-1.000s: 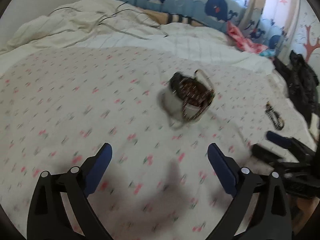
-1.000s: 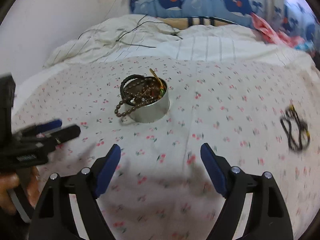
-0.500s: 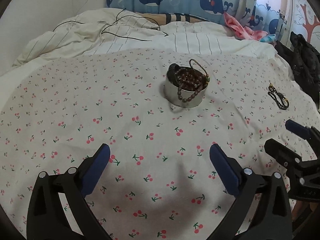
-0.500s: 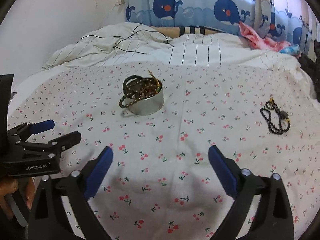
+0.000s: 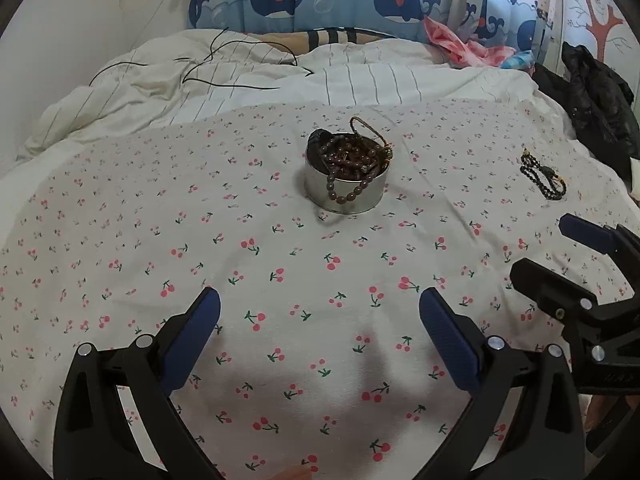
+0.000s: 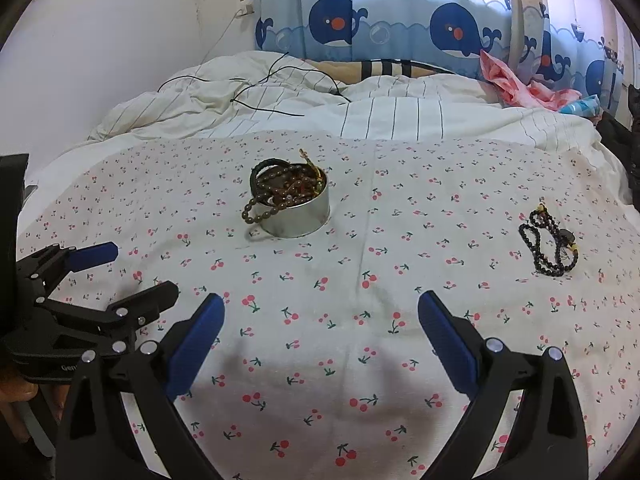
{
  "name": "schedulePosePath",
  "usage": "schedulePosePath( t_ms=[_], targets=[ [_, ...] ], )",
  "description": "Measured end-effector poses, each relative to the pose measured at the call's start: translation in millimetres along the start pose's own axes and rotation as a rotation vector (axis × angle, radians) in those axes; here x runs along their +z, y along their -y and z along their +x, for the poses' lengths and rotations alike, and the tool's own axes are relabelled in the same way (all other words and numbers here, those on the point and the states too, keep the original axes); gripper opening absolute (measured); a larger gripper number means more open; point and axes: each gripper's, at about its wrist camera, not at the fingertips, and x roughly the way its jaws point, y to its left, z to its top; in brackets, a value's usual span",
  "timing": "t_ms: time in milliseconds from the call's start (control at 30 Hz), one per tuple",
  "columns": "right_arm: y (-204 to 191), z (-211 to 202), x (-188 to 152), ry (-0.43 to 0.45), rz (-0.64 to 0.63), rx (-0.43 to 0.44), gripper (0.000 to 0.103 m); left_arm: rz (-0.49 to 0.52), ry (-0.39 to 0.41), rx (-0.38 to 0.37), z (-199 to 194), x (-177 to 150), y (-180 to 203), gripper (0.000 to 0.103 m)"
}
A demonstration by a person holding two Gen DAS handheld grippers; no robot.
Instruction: Organize jewelry
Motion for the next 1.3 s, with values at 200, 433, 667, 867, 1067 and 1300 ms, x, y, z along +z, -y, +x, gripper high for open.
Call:
schedulePosePath(
  t_ms=[200, 433, 667, 867, 1067, 1300],
  targets=[
    [1.4, -1.2, 0.2, 0.003, 0.002, -0.003, 0.094, -0.010, 0.017, -0.004, -2.6, 1.4, -2.2, 0.096],
    [2.5, -2.4, 1.0, 0.007, 0.002, -0.004, 0.094, -0.017, 0.022, -0.005, -3.1, 2.1, -3.6, 0.096],
    [2.2, -1.3, 0.3, 0.004, -0.003, 0.000, 0.094, -0.014, 0.026, -0.004, -4.4, 2.3, -4.0, 0.096],
    [1.7, -1.0, 0.4, 0.004, -0.003, -0.001, 0.094, -0.016, 0.031, -0.006, -5.5, 2.9, -4.2, 0.096],
    [1.0, -1.1, 0.5, 0.003, -0.005, 0.000, 0.094, -0.016, 0.031, -0.007, -6.4, 3.5, -4.5, 0.096],
    [-0.5, -0.8, 0.2, 0.003, -0.006, 0.000, 0.094, -0.017, 0.029, -0.006, -6.3, 2.9, -4.5, 0.096]
  ],
)
